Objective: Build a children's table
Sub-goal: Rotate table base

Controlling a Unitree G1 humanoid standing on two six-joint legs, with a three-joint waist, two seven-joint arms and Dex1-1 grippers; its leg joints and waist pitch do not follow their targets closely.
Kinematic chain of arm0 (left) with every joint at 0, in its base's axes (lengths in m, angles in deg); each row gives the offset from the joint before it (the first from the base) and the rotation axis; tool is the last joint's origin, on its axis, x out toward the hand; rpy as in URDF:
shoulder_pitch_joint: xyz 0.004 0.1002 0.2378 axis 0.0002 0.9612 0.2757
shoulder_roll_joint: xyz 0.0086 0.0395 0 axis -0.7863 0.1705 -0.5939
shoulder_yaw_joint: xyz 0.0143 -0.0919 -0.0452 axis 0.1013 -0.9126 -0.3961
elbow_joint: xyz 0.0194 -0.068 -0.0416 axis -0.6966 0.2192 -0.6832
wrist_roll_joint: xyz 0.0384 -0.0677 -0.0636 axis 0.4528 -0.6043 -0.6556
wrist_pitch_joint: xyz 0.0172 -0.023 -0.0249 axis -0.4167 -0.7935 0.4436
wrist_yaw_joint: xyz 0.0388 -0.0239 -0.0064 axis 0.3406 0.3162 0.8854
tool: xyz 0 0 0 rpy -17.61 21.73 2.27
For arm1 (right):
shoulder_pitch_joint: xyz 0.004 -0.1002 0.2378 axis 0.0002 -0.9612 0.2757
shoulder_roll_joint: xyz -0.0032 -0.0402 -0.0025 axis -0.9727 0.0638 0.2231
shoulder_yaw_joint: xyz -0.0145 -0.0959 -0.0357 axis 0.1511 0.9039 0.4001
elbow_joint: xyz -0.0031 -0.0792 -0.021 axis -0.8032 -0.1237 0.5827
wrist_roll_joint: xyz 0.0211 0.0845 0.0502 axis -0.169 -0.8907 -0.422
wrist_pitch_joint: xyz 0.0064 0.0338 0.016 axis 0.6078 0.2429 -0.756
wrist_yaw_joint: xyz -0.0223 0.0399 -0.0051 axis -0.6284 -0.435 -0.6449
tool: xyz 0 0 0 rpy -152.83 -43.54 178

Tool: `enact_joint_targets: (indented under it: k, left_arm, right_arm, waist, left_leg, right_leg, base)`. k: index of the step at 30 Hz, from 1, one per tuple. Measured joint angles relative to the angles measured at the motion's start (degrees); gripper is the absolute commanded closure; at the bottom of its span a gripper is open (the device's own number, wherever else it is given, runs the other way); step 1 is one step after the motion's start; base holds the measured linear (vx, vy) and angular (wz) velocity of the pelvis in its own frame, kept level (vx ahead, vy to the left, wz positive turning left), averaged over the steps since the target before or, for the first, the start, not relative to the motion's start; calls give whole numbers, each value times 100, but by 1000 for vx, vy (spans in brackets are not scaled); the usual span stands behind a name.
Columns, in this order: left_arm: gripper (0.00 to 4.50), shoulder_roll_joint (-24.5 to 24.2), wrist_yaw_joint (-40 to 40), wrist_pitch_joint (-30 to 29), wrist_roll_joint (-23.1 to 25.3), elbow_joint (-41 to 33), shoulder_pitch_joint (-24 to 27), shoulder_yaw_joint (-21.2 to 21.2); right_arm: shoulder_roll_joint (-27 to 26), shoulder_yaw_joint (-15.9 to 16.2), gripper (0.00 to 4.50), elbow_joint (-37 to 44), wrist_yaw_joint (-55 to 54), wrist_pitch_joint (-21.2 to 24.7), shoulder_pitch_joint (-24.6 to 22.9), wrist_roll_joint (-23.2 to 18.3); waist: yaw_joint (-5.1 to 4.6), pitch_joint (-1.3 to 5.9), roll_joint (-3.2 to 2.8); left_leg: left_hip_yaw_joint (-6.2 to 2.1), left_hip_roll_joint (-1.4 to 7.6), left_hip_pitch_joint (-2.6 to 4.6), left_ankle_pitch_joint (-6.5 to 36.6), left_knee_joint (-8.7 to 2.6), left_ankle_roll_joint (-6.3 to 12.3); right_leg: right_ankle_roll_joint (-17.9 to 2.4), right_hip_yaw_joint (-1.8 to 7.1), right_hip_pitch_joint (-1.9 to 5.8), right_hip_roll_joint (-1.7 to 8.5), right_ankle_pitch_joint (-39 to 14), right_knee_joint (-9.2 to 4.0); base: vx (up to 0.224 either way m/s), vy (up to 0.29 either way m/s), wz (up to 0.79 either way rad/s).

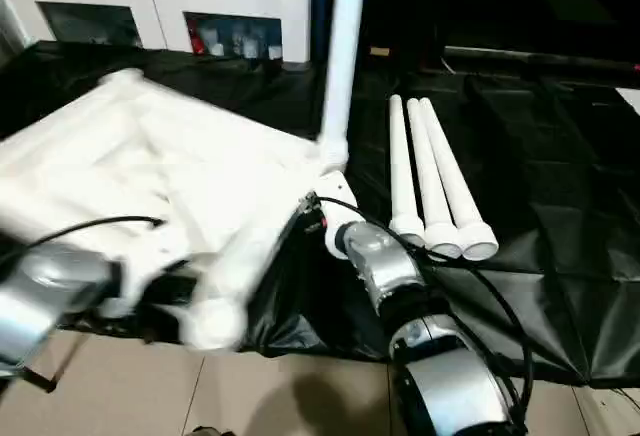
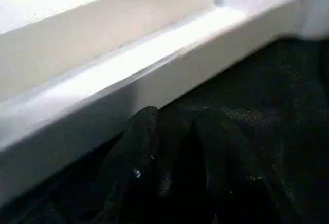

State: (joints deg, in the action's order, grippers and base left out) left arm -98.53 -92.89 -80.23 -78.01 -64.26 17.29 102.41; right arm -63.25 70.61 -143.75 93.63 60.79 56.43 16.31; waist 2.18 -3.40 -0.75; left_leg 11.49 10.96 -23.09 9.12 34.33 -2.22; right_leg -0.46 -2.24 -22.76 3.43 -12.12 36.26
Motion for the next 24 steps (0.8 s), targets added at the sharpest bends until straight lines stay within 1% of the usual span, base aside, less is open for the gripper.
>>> enact_joint_targets:
  k: [1,2,3,6,7,8,11,14,16,18,21,22,24]
  left_arm:
    - [450,140,90,93,41,124,-75,15]
    - [450,293,213,230,104,346,-201,59]
    - [450,370,303,326,144,470,-258,73]
    - [450,879,939,1012,329,1476,-725,101]
    - [450,934,1125,1143,399,1659,-825,93]
    - [450,977,1356,1324,469,1928,-978,83]
    - [450,1038,1885,1868,684,2687,-1328,75]
    - [450,1041,2187,2237,808,3149,-1444,3]
    - [450,1054,2238,2396,814,3277,-1456,-38]
    - [450,1153,2221,2538,726,3305,-1455,-163]
    - [450,1274,2121,2720,412,2916,-1307,-417]
    - [450,1319,2119,2734,298,2766,-1251,-490]
    - [409,1431,2107,2704,60,2485,-1156,-635]
  right_arm:
    - [-19,-1,342,-57,-26,-40,14,1]
    - [-31,-3,347,-110,-52,-101,29,2]
    - [-38,-3,365,-132,-59,-128,45,5]
    - [5,9,376,-107,-145,-165,44,68]
    - [3,13,397,-71,-157,-179,44,82]
    - [52,13,407,18,-165,-188,20,98]
    - [313,-1,407,555,-197,-159,-122,110]
    - [482,-155,407,1057,-359,-20,-264,104]
    - [523,-240,407,1245,-467,110,-313,102]
    - [539,-385,407,1605,-588,317,-417,51]
    - [540,-681,407,2170,-610,697,-541,-212]
    - [558,-729,392,2404,-623,802,-596,-264]
    - [606,-793,370,2757,-708,1003,-674,-272]
  waist:
    - [-2,0,-1]
    - [-7,0,-1]
    - [-25,-1,-1]
    - [-11,-9,-20]
    - [-16,-11,-22]
    - [-19,-12,-27]
    - [-27,-23,-46]
    - [-35,-16,-60]
    - [-30,-20,-66]
    - [-18,-22,-69]
    - [2,-24,-74]
    - [9,-23,-74]
    - [20,-22,-74]
  left_leg:
    - [0,-1,0,0,0,0]
    - [0,0,-1,-3,0,-4]
    - [-1,0,-1,-5,1,-8]
    - [-8,0,-6,-9,3,-11]
    - [-8,0,-5,-9,3,-11]
    - [-9,0,-4,-9,3,-11]
    - [-9,-1,-3,-9,4,-11]
    - [-12,0,-1,-9,4,-11]
    - [-12,0,-3,-9,4,-11]
    - [-12,0,-7,-9,4,-11]
    - [-10,0,-8,-8,5,-9]
    - [-11,0,-7,-8,5,-9]
    - [-10,0,-4,-9,5,-10]
  right_leg:
    - [1,1,0,0,1,0]
    - [1,0,-1,-1,3,1]
    - [2,1,-3,-2,4,2]
    - [7,-5,-3,-3,14,1]
    - [9,-4,-3,-3,17,1]
    - [9,-4,-3,-3,18,1]
    - [10,-1,-3,-3,23,-1]
    - [11,-2,-3,-7,23,-2]
    - [11,-1,-5,-7,22,-4]
    - [11,-1,-5,-7,22,-8]
    - [10,-1,-4,-6,23,-11]
    - [10,-1,-3,-6,23,-11]
    - [10,-1,-1,-6,23,-9]
  base:
    - [0,0,0]
    - [0,0,0]
    - [0,0,0]
    - [0,0,0]
    - [0,0,0]
    - [0,0,0]
    - [0,0,0]
    - [0,0,0]
    - [0,0,0]
    - [0,0,0]
    - [0,0,0]
    - [0,0,0]
    - [0,0,0]
